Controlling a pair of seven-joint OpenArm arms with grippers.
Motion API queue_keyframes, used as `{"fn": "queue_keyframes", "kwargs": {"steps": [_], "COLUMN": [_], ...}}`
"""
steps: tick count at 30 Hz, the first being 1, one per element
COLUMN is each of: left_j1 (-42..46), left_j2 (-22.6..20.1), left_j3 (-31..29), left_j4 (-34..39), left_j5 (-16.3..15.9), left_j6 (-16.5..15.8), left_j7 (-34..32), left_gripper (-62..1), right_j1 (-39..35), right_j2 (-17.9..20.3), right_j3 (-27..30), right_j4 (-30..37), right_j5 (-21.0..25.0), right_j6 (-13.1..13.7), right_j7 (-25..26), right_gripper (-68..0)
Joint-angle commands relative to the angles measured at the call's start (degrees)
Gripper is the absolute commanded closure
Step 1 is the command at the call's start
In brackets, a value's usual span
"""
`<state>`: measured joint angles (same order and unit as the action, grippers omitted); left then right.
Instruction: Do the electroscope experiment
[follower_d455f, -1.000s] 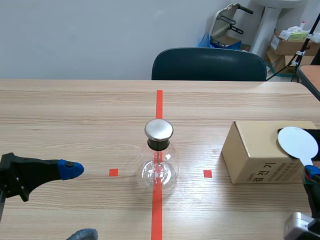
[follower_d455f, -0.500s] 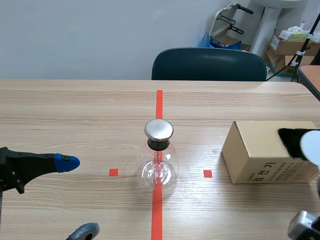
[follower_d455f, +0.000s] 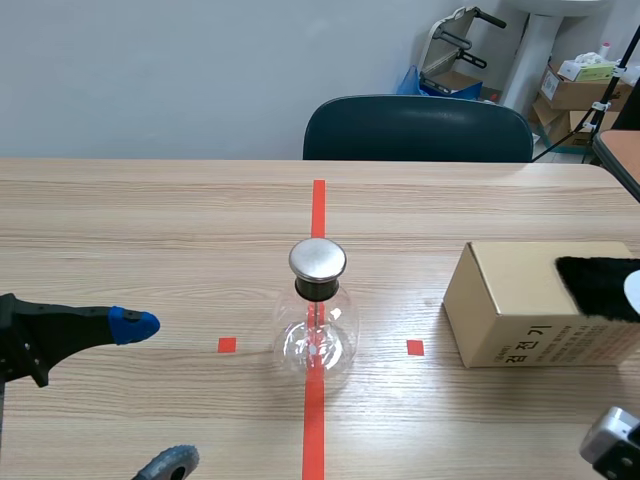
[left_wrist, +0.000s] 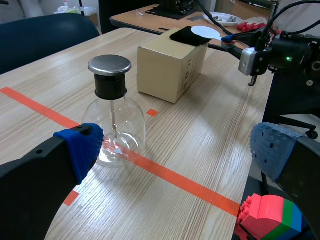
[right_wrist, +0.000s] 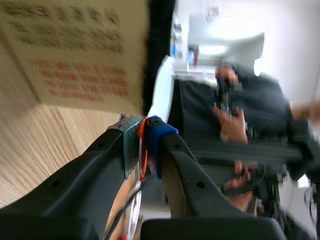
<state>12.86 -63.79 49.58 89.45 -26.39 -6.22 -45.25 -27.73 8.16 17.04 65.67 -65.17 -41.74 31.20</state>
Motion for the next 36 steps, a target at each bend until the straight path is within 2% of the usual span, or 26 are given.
{"fn": "queue_keyframes", "kwargs": {"steps": [1,3,7,8,10,13,15,16,20,21,23,25,27,28,29,32,33,35,36], "left_j1": [0.48,0.48,0.48,0.48,0.48,0.48,0.48,0.48,0.46,0.46,0.46,0.46,0.46,0.46,0.46,0.46,0.46,0.46,0.46], "left_j2": [0.42,0.42,0.42,0.42,0.42,0.42,0.42,0.42,0.42,0.42,0.42,0.42,0.42,0.42,0.42,0.42,0.42,0.42,0.42], "left_j3": [-0.11,-0.11,-0.11,-0.11,-0.11,-0.11,-0.11,-0.11,-0.11,-0.11,-0.11,-0.11,-0.11,-0.11,-0.11,-0.11,-0.11,-0.11,-0.11], "left_j4": [0.74,0.74,0.74,0.74,0.74,0.74,0.74,0.74,0.74,0.74,0.74,0.74,0.74,0.74,0.74,0.74,0.74,0.72,0.72], "left_j5": [0.07,0.07,0.04,0.04,0.04,0.04,0.04,0.04,0.04,0.04,0.04,0.04,0.04,0.04,0.04,0.04,0.04,0.04,0.04], "left_j6": [-0.48,-0.48,-0.50,-0.50,-0.50,-0.50,-0.50,-0.50,-0.50,-0.50,-0.50,-0.50,-0.50,-0.50,-0.50,-0.50,-0.50,-0.50,-0.50], "left_j7": [-0.81,-0.81,-0.83,-0.81,-0.81,-0.83,-0.83,-0.83,-0.81,-0.81,-0.81,-0.81,-0.81,-0.81,-0.81,-0.79,-0.79,-0.76,-0.76], "left_gripper": [-62.3,-62.3,-62.3,-62.3,-62.3,-62.3,-62.3,-62.3,-62.3,-62.3,-62.3,-62.3,-62.3,-62.3,-62.3,-62.3,-62.3,-62.3,-62.3], "right_j1": [-0.04,-0.07,-0.87,-0.87,-0.87,-0.87,-0.87,-0.87,-1.40,-1.73,-1.81,-1.84,-1.99,-2.01,-2.16,-2.60,-2.80,-2.78,-2.78], "right_j2": [0.55,0.55,0.39,0.37,0.39,0.42,0.37,0.26,-0.42,-0.42,-0.37,-0.37,-0.44,-0.59,-0.81,-1.22,-1.22,-1.22,-1.22], "right_j3": [-0.92,-2.58,-3.56,-3.56,-3.56,-3.56,-3.56,-3.56,-3.50,-3.52,-3.52,-3.56,-3.58,-3.56,-3.54,-3.56,-3.56,-3.58,-3.65], "right_j4": [1.16,1.60,1.75,1.75,1.79,1.79,1.79,1.79,1.79,1.81,2.12,2.71,3.67,4.04,4.22,4.33,4.33,4.33,4.42], "right_j5": [0.20,0.24,0.20,0.11,-0.46,-0.46,-0.39,-0.13,1.27,1.18,0.85,0.85,0.90,0.98,1.40,1.53,1.49,0.98,0.85], "right_j6": [-3.12,-3.12,-3.12,-3.12,-3.12,-3.12,-3.12,-3.12,-3.12,-3.12,-3.12,-3.12,-3.12,-3.12,-3.12,-3.12,-3.12,-3.12,-3.12], "right_j7": [3.72,3.54,-9.25,-11.15,-9.66,1.27,4.81,4.04,-10.71,-11.63,-8.13,-0.20,4.66,4.39,2.01,-8.61,-10.08,-9.38,-6.91], "right_gripper": [-0.8,-0.8,-0.8,-0.8,-0.8,-0.8,-0.8,-0.8,-0.8,-0.8,-0.8,-0.8,-0.8,-0.8,-0.8,-0.8,-0.8,-0.8,-0.8]}}
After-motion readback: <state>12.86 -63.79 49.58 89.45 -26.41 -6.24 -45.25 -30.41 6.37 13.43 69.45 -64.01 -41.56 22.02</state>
